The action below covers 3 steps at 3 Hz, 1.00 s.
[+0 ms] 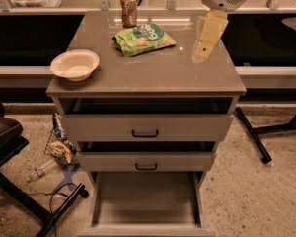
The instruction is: Place green rice chip bag into bottom drawer
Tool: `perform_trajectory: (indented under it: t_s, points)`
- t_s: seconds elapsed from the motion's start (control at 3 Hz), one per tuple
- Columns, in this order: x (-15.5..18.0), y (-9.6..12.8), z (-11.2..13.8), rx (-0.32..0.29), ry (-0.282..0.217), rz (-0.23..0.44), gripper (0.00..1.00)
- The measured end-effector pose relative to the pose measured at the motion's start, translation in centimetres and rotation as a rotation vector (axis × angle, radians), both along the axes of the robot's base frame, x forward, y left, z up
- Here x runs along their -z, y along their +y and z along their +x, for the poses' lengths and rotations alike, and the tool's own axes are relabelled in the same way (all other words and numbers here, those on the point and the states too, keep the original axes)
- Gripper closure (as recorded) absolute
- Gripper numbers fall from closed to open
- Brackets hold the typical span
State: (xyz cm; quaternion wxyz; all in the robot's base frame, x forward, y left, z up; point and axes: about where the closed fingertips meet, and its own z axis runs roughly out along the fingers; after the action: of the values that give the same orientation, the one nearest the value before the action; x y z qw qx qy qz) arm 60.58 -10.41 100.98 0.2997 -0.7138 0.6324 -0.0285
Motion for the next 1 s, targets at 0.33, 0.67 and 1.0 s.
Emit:
perform_trajectory:
  t_s: [0.33, 0.67, 1.0]
  points:
    - [2.0, 1.7, 2.6, -0.011, -0.009, -0.006, 0.0]
    - [5.5, 4.8, 8.0, -0.043, -0.02, 0.002, 0.0]
    - [10.2, 6.9, 13.5, -0.058, -0.004, 0.018, 0.0]
